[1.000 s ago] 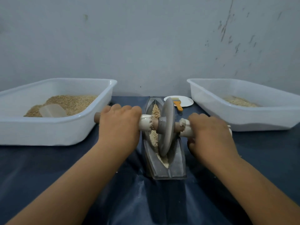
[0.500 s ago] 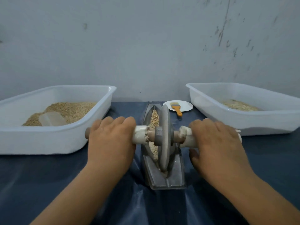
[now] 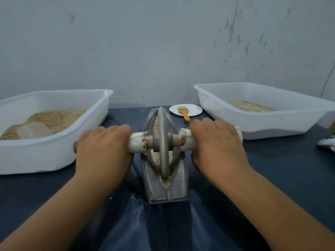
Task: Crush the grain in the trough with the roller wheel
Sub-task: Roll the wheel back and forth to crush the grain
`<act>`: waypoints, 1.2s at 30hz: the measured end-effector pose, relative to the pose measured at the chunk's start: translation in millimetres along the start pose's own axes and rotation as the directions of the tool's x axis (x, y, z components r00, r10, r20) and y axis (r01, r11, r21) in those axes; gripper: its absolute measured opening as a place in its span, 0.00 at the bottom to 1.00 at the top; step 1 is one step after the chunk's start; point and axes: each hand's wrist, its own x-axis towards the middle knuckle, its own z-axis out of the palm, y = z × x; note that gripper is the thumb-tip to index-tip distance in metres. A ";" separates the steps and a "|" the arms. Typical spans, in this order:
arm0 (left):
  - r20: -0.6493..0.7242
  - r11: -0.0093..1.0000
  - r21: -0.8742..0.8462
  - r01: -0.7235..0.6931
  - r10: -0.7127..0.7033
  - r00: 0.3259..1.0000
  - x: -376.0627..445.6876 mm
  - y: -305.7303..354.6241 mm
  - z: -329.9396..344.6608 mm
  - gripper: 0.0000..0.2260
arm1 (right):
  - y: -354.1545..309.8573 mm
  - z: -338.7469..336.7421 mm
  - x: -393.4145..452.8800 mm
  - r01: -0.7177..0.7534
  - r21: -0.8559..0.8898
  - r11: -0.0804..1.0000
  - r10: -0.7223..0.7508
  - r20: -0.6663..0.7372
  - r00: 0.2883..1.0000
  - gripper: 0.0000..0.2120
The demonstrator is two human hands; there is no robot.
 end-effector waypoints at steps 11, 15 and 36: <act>0.011 0.995 -0.098 -0.014 0.016 1.000 -16.4 -9.5 1.7 0.16 | -6.9 -8.8 -0.3 0.039 0.009 0.999 -0.038 -0.110 0.993 0.18; 0.145 0.990 -0.115 0.081 -0.064 0.987 -4.7 -6.0 10.2 0.09 | -12.5 -9.8 22.9 0.035 0.012 0.999 -0.036 0.058 0.998 0.13; -0.033 0.998 -0.056 0.011 -0.013 0.999 -11.9 -0.7 1.0 0.14 | -1.2 -2.7 -9.7 0.030 0.069 0.997 -0.020 -0.140 0.990 0.17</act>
